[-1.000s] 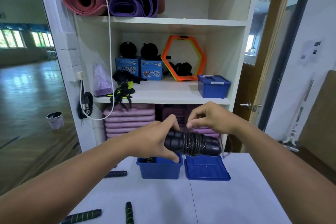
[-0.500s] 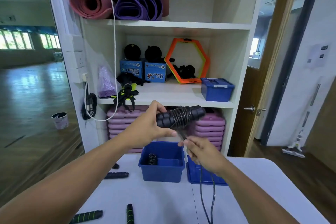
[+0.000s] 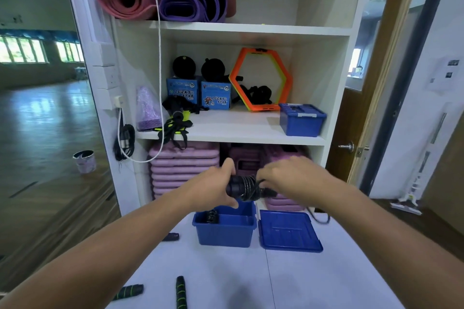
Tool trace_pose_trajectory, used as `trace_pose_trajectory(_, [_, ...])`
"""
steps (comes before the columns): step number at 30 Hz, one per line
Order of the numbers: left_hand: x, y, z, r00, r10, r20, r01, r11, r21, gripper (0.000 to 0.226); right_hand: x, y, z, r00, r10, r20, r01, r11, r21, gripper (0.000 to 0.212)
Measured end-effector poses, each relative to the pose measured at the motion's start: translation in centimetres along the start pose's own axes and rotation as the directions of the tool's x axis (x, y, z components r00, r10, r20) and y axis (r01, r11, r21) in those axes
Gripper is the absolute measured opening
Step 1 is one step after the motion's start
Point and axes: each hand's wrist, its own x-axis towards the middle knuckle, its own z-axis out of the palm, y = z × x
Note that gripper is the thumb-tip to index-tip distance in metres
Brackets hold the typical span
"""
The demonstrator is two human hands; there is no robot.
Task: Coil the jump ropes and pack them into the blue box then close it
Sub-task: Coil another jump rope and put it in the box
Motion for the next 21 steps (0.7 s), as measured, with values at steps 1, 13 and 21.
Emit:
trace_pose_trajectory(1, [-0.4,0.5,0.0,1.000,0.015,0.005,-0.014,1.000,-0.013,0.060,0.1,0.6,-0.6,0.998,-0.051,-0.031,0.049,0.998,-0.041,0.027])
trace_pose_trajectory(13, [-3.0,3.6,-1.1,0.998,0.054,-0.029,-0.058,0.987,-0.147,0.071,1.8,3.5,-3.3,0.912,-0.240,-0.332,0.260,0.966,0.016,0.037])
trace_pose_trajectory(21, [-4.9,3.6,-2.0,0.975,0.149,-0.163,-0.207,0.877,-0.433,0.067,1.4,4.2,1.3,0.985,0.138,-0.105,-0.017,0.680,0.733,0.011])
